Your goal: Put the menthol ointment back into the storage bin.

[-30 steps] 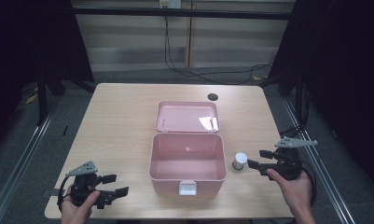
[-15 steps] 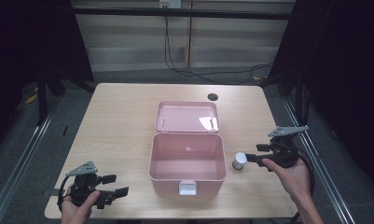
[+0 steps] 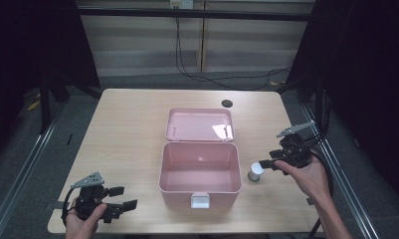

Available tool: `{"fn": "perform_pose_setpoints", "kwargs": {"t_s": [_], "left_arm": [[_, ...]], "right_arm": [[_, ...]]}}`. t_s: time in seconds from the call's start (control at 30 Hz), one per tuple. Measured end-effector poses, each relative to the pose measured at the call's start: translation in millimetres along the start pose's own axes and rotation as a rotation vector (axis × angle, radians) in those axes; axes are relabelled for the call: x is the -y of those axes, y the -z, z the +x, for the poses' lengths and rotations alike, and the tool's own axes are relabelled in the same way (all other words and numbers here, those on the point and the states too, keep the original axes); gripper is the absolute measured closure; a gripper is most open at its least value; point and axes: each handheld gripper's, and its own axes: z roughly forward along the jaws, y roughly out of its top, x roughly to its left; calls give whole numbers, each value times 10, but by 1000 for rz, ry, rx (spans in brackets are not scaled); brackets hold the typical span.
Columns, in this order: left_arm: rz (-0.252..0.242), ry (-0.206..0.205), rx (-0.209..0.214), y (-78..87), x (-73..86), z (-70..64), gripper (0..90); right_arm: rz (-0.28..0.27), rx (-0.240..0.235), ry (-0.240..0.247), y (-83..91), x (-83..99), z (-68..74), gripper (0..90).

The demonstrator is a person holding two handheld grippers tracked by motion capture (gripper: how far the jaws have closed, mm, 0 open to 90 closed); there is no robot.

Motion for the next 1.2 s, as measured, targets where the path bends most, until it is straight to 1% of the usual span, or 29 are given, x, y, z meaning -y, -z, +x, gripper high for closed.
{"fn": "perform_pose_setpoints", "kwargs": {"t_s": [0.03, 0.1, 0.17, 0.27, 0.37, 0.4, 0.43, 0.5, 0.53, 0.57, 0.63, 0.7, 0.73, 0.77, 0.8, 0.87, 0.9, 0.97, 1.03, 1.07, 1.1, 1.2], "left_arm": [[2, -2, -1, 2, 1, 2, 174], [3, -1, 1, 1, 2, 3, 173], [1, 4, -1, -2, 3, 3, 173], [5, 1, 1, -6, 1, 1, 173], [6, 0, 0, -6, 1, 2, 173], [6, 1, 0, -7, 1, 3, 173], [7, 0, 0, -7, 1, 6, 173], [5, 1, 0, -7, 1, 4, 173], [6, 1, 1, -5, 1, 2, 173], [7, 0, 1, -4, 0, 1, 173], [8, -2, 1, -2, -1, 2, 173], [7, -3, 1, -3, -1, 0, 173], [7, -3, 1, -2, -1, 0, 173], [7, -4, 1, -2, -2, 0, 173], [7, -4, 0, -2, -2, 1, 173], [8, -3, 1, -3, -2, 1, 174], [8, -3, 2, -3, -2, 0, 173], [10, -3, 2, -4, -2, 1, 174], [10, -4, 3, -5, -2, 3, 173], [10, -4, 3, -5, -2, 3, 173], [10, -3, 3, -6, -2, 3, 173], [12, -5, 4, -8, -1, 2, 173]], "right_arm": [[12, -1, -5, -9, -21, -5, 388], [37, -4, 9, -37, -59, -17, 362], [59, -10, 11, -64, -102, -17, 353], [115, -27, 7, -119, -173, -22, 331], [179, -1, 31, -174, -228, -25, 358], [179, -1, 31, -174, -228, -25, 358], [195, -3, 37, -195, -244, -31, 384], [248, -1, 49, -262, -290, -28, 405], [248, -1, 49, -262, -290, -28, 405], [278, -4, 63, -299, -315, -26, 421], [286, -5, 66, -317, -325, -17, 422], [316, -2, 79, -353, -342, 1, 422], [332, 0, 78, -372, -352, 19, 421], [338, 4, 92, -385, -356, 16, 422], [361, 4, 96, -416, -368, 30, 429], [364, 2, 105, -437, -369, 27, 428], [394, 4, 110, -486, -368, 32, 435], [400, 8, 112, -502, -367, 32, 435], [428, 13, 128, -550, -365, 35, 446], [428, 13, 128, -550, -365, 35, 446], [443, 17, 131, -578, -364, 43, 446], [453, 28, 139, -601, -360, 44, 443]]}}
